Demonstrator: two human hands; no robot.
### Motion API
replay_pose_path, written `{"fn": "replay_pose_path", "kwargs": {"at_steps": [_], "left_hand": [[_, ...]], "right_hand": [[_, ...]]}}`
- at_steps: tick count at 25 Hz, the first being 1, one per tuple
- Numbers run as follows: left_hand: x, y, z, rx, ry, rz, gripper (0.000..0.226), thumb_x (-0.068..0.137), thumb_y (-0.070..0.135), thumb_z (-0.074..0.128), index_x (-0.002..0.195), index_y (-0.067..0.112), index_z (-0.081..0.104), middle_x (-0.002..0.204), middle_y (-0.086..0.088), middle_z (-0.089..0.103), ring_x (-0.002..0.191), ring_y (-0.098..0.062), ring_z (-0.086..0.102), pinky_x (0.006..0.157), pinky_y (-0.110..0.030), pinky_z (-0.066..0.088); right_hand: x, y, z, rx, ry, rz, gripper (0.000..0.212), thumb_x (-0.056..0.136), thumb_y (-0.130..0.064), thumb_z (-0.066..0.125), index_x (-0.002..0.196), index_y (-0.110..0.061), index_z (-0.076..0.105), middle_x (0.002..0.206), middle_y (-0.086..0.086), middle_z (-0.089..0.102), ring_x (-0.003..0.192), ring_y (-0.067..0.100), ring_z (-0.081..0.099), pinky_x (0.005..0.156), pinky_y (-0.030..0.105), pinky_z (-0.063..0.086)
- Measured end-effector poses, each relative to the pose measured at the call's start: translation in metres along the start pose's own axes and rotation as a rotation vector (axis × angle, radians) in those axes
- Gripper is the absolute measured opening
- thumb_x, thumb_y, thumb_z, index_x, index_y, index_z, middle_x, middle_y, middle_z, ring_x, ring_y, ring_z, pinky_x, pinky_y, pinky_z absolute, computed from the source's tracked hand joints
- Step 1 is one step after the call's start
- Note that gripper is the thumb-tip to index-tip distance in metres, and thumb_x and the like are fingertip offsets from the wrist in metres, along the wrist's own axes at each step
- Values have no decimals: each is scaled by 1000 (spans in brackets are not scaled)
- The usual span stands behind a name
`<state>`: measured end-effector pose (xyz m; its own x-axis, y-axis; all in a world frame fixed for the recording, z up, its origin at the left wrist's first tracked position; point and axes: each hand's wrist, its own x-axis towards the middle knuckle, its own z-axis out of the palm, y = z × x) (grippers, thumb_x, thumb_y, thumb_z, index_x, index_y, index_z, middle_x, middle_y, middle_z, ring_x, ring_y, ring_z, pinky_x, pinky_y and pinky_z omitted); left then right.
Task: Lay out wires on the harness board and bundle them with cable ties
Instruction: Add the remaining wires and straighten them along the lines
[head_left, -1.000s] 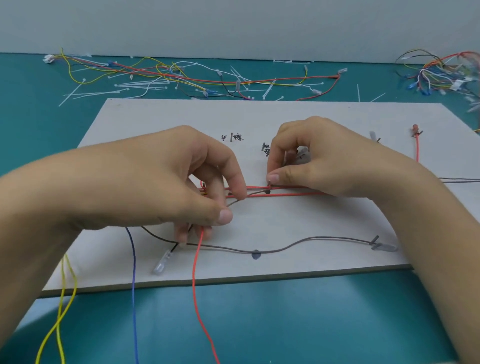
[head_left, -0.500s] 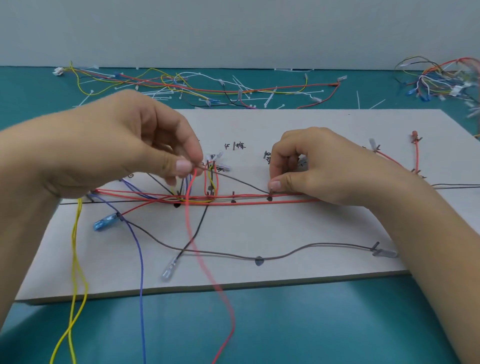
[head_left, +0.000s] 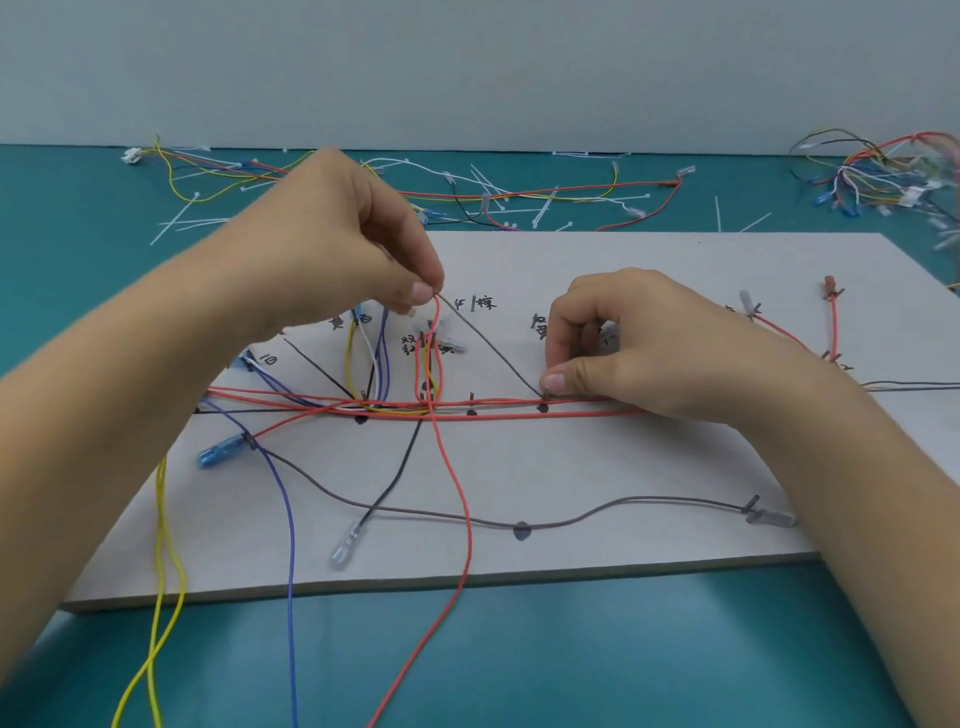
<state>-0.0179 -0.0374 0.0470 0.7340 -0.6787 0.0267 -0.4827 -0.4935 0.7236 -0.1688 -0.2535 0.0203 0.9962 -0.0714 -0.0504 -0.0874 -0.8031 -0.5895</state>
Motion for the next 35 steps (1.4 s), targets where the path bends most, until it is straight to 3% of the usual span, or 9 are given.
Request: {"fn": "replay_pose_path", "kwargs": {"at_steps": [5, 7, 9, 11, 20, 24, 35], "left_hand": [[29, 5, 12, 84, -12, 99, 22, 76, 5, 83, 77, 27, 82, 69, 3, 78, 76, -26, 77, 78, -55, 63], [37, 2, 18, 93, -10, 154, 22, 77, 2, 83, 77, 24, 83, 67, 7, 77, 66, -12, 75, 67, -33, 63], [43, -1, 24, 121, -10, 209, 23, 76, -2, 83, 79, 21, 84, 65, 9, 76, 56, 5, 66, 55, -7, 48], [46, -4, 25, 126, -3, 229, 21, 76, 0, 84, 81, 20, 84, 67, 9, 76, 55, 7, 64, 54, -2, 42], [50, -12, 25, 148, -40, 283, 22, 78, 1, 83, 81, 22, 83, 72, 10, 77, 65, 4, 69, 64, -7, 51], [52, -12, 27, 170, -96, 277, 23, 80, -1, 81, 79, 22, 81, 72, 11, 77, 61, 6, 66, 61, -6, 48], [58, -16, 18, 115, -176, 194, 25, 89, 5, 76, 83, 28, 80, 80, 9, 80, 81, -15, 76, 87, -42, 63]], "right_hand": [[0, -1, 0, 9, -4, 3, 15, 81, -30, 84, 76, -27, 71, 79, -1, 69, 75, 18, 64, 75, 45, 56], [0, 0, -1, 16, -6, 1, 14, 81, -29, 84, 76, -26, 71, 79, -1, 69, 75, 19, 64, 75, 44, 56], [0, 0, 0, 24, -8, 2, 14, 81, -29, 84, 76, -25, 71, 80, 0, 70, 75, 19, 64, 74, 43, 56], [0, 0, -1, 24, -12, 3, 14, 81, -29, 84, 76, -25, 71, 80, 1, 70, 75, 19, 64, 73, 42, 55], [1, 1, 0, 24, -16, 4, 15, 81, -30, 84, 76, -26, 71, 80, 3, 70, 75, 22, 64, 73, 45, 56], [1, 1, -1, 22, -15, 6, 15, 81, -32, 84, 76, -27, 71, 80, 2, 70, 75, 21, 64, 73, 46, 56], [0, 0, -1, 9, -21, 8, 16, 82, -28, 83, 75, -26, 69, 80, 3, 70, 75, 21, 63, 73, 44, 56]]}}
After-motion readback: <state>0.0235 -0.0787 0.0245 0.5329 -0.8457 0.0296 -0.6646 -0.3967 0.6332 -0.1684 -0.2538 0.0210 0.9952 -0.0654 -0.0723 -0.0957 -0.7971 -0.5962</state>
